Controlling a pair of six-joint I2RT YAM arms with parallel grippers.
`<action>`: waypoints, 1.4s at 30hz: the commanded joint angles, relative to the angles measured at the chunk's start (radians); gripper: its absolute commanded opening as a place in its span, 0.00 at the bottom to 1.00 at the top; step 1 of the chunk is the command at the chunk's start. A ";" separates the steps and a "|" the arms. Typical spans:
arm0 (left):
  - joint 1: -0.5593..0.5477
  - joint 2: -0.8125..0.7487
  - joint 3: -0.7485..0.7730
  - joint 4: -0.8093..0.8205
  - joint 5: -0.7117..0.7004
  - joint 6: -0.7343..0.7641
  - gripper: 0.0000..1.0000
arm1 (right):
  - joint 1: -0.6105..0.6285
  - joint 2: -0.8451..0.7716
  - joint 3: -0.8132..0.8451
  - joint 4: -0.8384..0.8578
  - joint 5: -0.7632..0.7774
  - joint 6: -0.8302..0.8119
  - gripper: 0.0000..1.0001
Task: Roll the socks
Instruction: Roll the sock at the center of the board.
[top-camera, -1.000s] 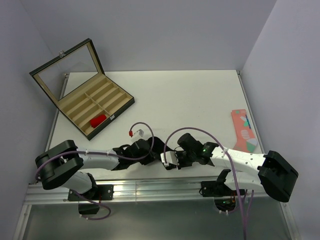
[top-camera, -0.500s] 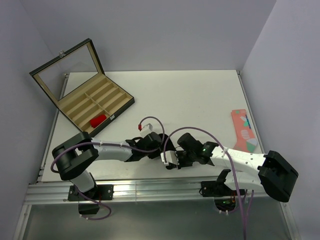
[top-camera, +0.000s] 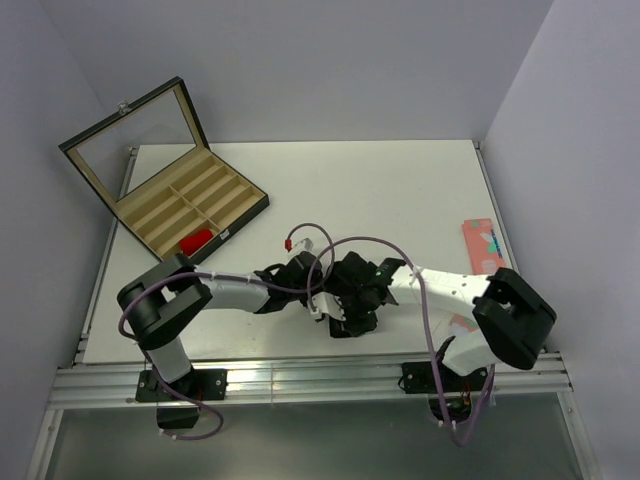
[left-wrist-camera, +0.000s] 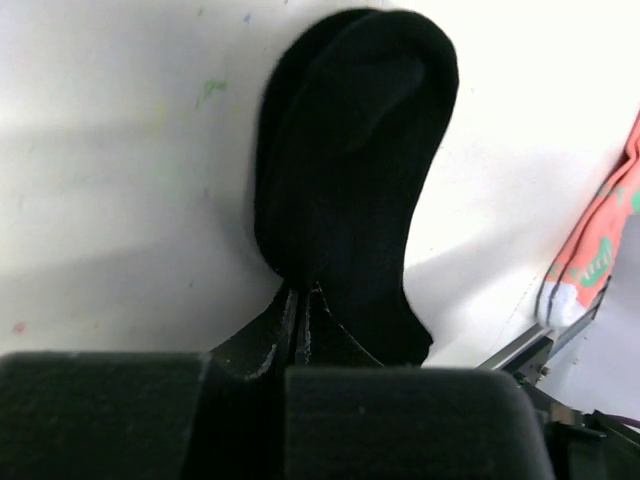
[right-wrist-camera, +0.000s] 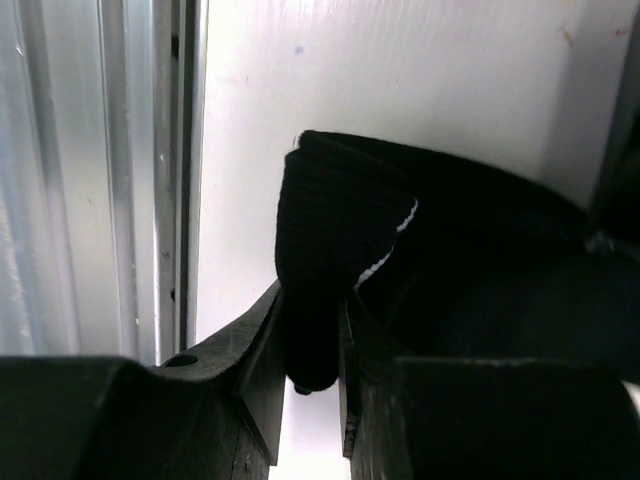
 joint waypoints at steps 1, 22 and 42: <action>0.037 0.055 0.019 0.002 -0.011 0.080 0.00 | -0.008 0.104 0.039 -0.132 -0.105 -0.002 0.17; 0.085 -0.132 -0.307 0.227 0.009 0.028 0.46 | -0.266 0.585 0.350 -0.384 -0.255 -0.102 0.16; 0.083 -0.163 -0.360 0.327 0.025 0.174 0.35 | -0.301 0.562 0.399 -0.407 -0.248 -0.022 0.16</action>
